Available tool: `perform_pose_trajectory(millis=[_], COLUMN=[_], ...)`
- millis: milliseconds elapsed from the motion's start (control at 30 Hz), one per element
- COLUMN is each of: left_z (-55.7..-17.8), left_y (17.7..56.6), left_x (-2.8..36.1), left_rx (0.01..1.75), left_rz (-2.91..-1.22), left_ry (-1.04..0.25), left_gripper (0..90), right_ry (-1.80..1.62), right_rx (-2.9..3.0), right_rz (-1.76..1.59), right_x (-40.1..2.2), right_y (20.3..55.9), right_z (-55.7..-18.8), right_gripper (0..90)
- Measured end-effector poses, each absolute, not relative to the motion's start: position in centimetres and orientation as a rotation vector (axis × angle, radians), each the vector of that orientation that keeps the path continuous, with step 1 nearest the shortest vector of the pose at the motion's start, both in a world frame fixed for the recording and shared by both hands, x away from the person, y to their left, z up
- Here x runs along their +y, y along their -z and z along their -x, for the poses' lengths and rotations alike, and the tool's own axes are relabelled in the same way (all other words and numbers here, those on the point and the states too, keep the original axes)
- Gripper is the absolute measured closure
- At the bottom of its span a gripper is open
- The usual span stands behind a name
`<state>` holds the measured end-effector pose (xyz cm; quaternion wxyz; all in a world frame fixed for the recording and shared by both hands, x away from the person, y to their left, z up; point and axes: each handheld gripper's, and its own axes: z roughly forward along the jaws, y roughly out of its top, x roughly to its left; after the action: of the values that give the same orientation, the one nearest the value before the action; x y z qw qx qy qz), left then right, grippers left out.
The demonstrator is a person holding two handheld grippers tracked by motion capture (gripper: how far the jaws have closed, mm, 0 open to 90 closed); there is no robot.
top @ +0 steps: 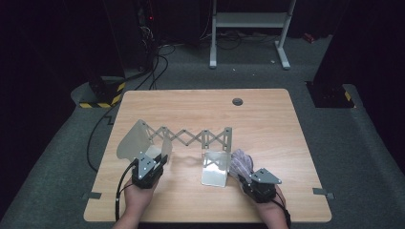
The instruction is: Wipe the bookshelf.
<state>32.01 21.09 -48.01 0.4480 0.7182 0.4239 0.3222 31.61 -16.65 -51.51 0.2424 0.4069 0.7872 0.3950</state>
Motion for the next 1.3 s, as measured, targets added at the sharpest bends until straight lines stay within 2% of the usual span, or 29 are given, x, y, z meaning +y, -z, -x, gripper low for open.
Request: perform_pose_trajectory(millis=[367, 600, 767, 1000, 1167, 1300], left_z=[-32.0, -32.0, -31.7, -31.6, -31.9, -32.7], left_y=[48.4, 48.9, 49.1, 49.9, 49.7, 49.5], left_x=[21.6, 22.0, 21.6, 17.7, 14.5, 11.9], left_rx=[1.039, 1.041, 1.016, 0.922, 0.883, 0.873], left_rz=[-1.774, -1.809, -1.825, -1.896, -1.889, -1.868], left_ry=[-0.758, -0.752, -0.714, -0.627, -0.592, -0.571], left_gripper=[80.3, 80.7, 77.4, 76.9, 76.5, 76.0], right_ry=[-1.110, -1.051, -1.024, -1.054, -1.046, -1.048], right_rx=[2.177, 2.183, 2.180, 2.151, 2.130, 2.111], right_rz=[-1.114, -1.135, -1.133, -1.112, -1.078, -1.098], right_x=[-14.2, -12.9, -11.7, -12.9, -15.0, -16.4], right_y=[51.7, 51.4, 51.1, 50.8, 50.7, 50.8], right_z=[-31.5, -34.2, -36.2, -34.6, -32.0, -31.5], right_gripper=[64.8, 64.8, 65.2, 65.3, 65.3, 65.3])
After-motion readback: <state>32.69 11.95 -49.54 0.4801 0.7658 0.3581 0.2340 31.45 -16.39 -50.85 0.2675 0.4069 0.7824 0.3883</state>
